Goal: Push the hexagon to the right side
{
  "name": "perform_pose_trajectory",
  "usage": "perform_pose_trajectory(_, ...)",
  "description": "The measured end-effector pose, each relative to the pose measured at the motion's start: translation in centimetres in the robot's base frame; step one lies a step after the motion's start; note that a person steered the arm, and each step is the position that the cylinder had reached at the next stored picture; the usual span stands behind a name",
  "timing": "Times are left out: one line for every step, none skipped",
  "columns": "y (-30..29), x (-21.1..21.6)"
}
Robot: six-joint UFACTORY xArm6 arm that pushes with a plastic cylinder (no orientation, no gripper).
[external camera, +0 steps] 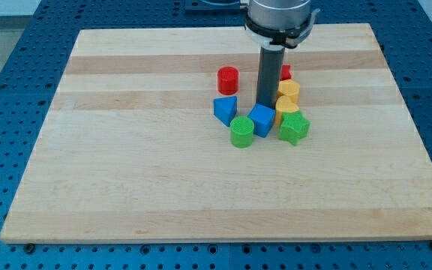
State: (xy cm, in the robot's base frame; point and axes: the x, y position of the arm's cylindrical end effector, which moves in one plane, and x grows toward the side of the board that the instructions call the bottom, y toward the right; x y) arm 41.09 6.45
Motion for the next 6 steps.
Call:
perform_pose_trajectory(0.0, 0.0)
perform_pose_trajectory(0.2, -2.8)
perform_pose_trajectory(3.3, -2.5)
perform_pose_trajectory(7.9, -1.6)
perform_pose_trajectory(9.9, -1.4)
perform_pose_trajectory(9.6, -1.7)
